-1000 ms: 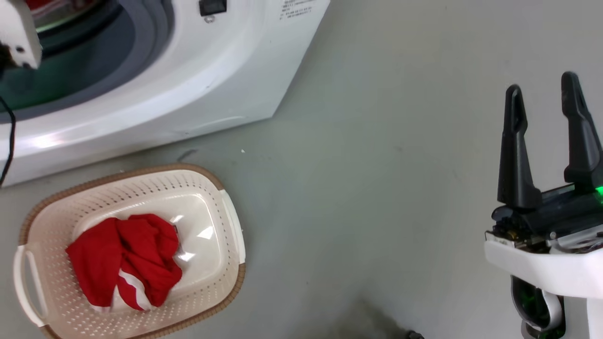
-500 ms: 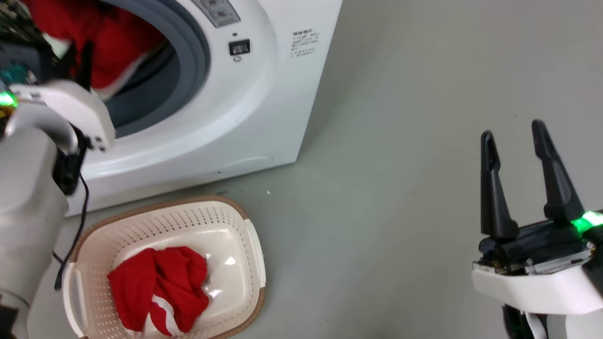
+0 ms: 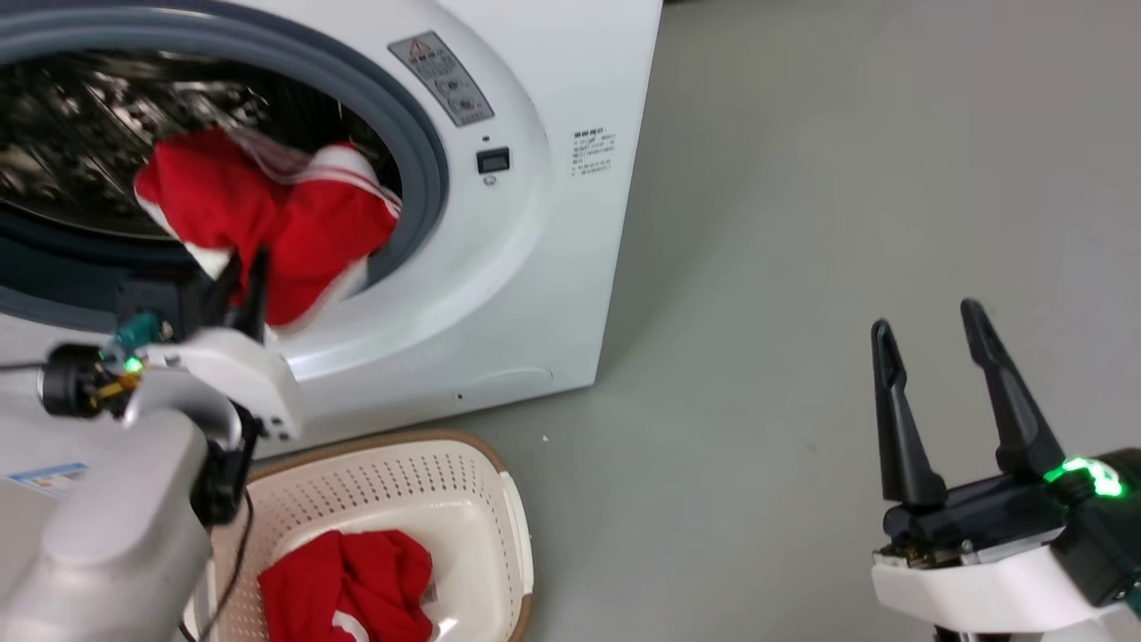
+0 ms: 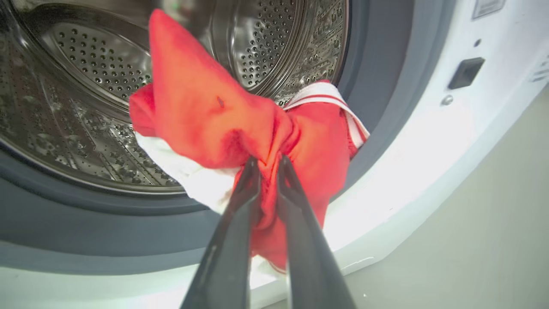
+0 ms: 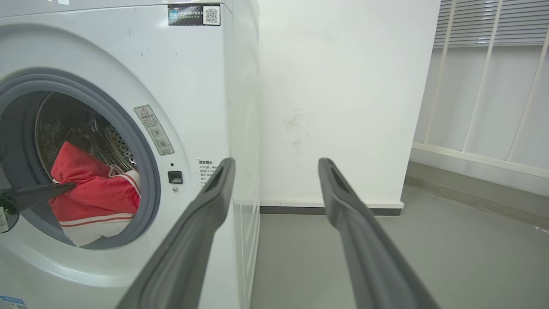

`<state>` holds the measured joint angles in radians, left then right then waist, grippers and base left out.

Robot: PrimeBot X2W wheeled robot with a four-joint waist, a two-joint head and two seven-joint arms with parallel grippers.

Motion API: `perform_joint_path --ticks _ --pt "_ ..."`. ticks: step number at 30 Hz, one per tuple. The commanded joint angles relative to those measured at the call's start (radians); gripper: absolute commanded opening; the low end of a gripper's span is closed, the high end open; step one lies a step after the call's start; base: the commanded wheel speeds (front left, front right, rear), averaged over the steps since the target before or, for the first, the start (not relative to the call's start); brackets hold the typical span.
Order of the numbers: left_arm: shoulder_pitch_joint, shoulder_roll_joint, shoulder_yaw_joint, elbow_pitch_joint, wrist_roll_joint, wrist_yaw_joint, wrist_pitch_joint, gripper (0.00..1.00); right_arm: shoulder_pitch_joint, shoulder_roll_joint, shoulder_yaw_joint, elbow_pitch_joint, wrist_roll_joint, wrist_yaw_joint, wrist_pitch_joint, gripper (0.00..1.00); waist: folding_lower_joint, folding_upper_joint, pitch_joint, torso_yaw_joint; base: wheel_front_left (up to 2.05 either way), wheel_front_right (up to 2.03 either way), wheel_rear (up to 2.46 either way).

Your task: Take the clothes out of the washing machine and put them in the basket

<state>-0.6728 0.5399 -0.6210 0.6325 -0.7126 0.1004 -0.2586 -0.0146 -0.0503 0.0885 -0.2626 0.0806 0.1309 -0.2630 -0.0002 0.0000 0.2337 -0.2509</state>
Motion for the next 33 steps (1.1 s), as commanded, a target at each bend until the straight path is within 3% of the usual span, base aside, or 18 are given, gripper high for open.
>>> perform_joint_path --ticks 1,18,33 --pt "0.054 0.003 0.005 -0.035 -0.007 0.018 -0.005 0.0 0.025 0.0 0.003 0.007 -0.006 0.0 -0.003 1.0 0.0002 0.0 -0.043 0.009 0.0 0.0 0.0" --pt "0.406 0.01 -0.017 -0.263 -0.043 0.125 -0.006 0.0 0.131 0.0 0.007 0.042 -0.043 0.0 -0.003 1.0 0.0002 0.0 -0.187 0.038 0.0 0.0 0.0" --pt "0.516 -0.035 -0.069 -0.181 -0.072 0.103 0.003 0.0 0.147 0.0 0.027 0.045 -0.06 0.0 -0.003 1.0 0.0002 0.0 -0.214 0.027 0.0 0.0 0.0"
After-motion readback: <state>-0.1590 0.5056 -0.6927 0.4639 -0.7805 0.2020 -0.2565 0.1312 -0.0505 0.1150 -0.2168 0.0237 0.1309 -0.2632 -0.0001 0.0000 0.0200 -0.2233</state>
